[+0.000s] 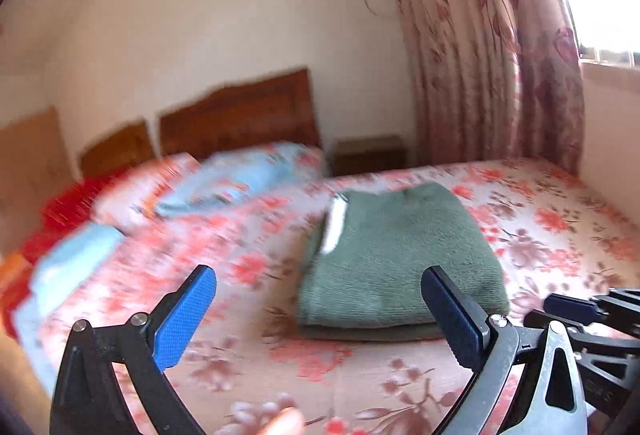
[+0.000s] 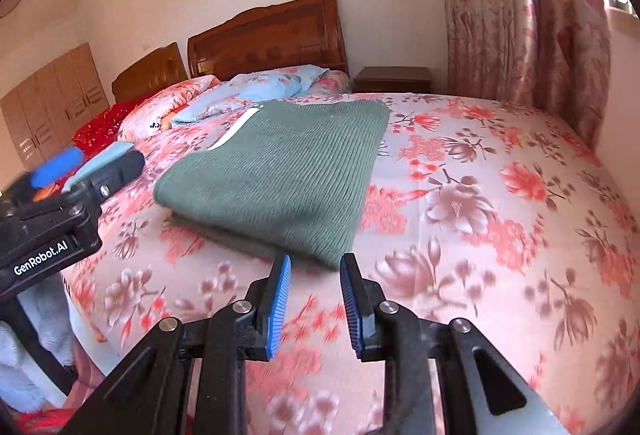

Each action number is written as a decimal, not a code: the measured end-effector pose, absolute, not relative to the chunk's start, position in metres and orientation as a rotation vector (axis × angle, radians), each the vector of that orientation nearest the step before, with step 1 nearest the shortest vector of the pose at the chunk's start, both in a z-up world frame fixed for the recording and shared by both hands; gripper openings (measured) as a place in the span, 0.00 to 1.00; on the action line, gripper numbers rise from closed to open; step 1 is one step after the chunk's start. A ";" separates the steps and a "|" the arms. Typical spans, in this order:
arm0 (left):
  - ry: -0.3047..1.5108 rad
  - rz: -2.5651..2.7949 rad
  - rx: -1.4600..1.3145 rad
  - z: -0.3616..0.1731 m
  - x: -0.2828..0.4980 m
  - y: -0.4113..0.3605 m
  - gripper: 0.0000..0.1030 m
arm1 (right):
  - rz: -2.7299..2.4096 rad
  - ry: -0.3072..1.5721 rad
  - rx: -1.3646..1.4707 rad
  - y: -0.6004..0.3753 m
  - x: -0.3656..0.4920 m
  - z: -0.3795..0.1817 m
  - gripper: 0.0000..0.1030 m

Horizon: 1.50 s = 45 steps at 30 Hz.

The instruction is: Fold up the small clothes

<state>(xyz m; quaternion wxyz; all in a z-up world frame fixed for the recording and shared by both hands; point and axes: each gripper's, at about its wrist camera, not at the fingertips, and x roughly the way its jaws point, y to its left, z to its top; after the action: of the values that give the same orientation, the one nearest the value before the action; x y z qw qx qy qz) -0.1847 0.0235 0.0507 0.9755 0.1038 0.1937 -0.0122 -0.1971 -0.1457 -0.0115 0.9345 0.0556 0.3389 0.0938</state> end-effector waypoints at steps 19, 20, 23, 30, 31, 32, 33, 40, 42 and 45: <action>0.526 -0.165 0.046 0.048 -0.221 0.035 1.00 | 0.145 0.556 0.051 -0.136 -0.254 0.017 0.28; 0.525 -0.165 0.041 0.047 -0.220 0.037 1.00 | 0.143 0.554 0.046 -0.134 -0.255 0.018 0.28; 0.523 -0.158 0.033 0.046 -0.221 0.041 1.00 | 0.148 0.555 0.035 -0.130 -0.255 0.016 0.28; 0.541 -0.143 0.001 0.043 -0.217 0.048 1.00 | 0.151 0.547 0.019 -0.125 -0.256 0.016 0.28; 0.541 -0.139 -0.003 0.043 -0.217 0.049 1.00 | 0.150 0.545 0.022 -0.125 -0.256 0.016 0.28; 0.542 -0.136 -0.006 0.043 -0.217 0.050 1.00 | 0.149 0.545 0.024 -0.126 -0.256 0.016 0.28; 0.543 -0.136 -0.006 0.043 -0.216 0.050 1.00 | 0.149 0.546 0.025 -0.126 -0.256 0.016 0.28; 0.539 -0.136 0.002 0.042 -0.217 0.049 1.00 | 0.150 0.545 0.029 -0.127 -0.255 0.015 0.28; 0.540 -0.134 0.002 0.041 -0.216 0.049 1.00 | 0.151 0.546 0.029 -0.127 -0.255 0.015 0.28; 0.541 -0.132 -0.001 0.041 -0.216 0.050 1.00 | 0.151 0.546 0.030 -0.127 -0.255 0.016 0.28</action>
<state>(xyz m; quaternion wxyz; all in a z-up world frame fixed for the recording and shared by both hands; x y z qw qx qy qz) -0.2163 0.0499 0.0413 0.9614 -0.0007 0.2672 -0.0652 -0.2553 -0.1275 0.0156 0.9601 0.0148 0.2692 0.0746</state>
